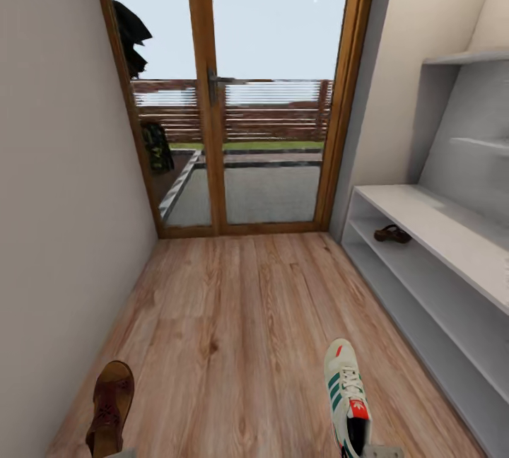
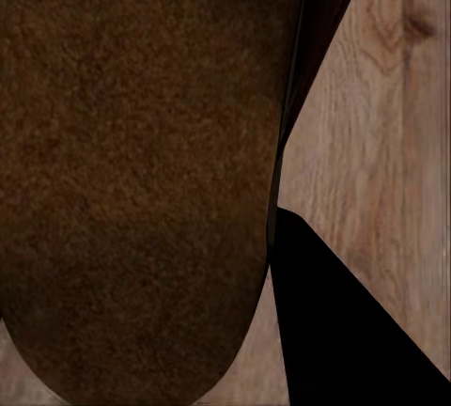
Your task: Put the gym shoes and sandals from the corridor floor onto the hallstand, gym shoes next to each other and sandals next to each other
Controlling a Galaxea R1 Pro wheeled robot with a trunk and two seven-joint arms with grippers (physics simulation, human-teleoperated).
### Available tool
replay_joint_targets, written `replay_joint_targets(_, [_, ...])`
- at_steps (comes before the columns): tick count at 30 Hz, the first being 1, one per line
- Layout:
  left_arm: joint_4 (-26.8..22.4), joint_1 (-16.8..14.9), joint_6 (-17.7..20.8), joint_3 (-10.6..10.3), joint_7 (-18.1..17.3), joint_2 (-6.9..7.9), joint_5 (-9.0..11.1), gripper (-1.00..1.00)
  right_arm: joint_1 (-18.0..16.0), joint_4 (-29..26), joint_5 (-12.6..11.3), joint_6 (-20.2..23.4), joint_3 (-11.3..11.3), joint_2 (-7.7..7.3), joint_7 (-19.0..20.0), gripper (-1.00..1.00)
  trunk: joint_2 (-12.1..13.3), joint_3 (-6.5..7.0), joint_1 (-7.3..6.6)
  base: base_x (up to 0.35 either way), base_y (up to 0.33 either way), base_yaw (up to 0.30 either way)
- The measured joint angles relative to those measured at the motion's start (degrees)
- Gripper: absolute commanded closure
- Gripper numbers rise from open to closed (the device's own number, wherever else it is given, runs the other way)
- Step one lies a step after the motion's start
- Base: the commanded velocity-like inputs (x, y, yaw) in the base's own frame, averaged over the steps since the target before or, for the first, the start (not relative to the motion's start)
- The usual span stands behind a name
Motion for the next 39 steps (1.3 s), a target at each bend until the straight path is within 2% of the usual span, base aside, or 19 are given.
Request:
replay_joint_targets(12, [0.0, 0.0, 0.0, 0.0, 0.0, 0.0, 0.0, 1.0, 0.0, 0.0, 0.0, 0.1, 0.1, 0.0, 0.1, 1.0, 0.0, 0.14, 0.0, 0.322, 0.136, -0.26])
replay_joint_targets(39, [0.0, 0.0, 0.0, 0.0, 0.0, 0.0, 0.1, 1.0, 0.0, 0.0, 0.0, 0.1, 0.2, 0.14, 0.1, 1.0, 0.0, 0.37, 0.01, 0.283, 0.211, -0.27])
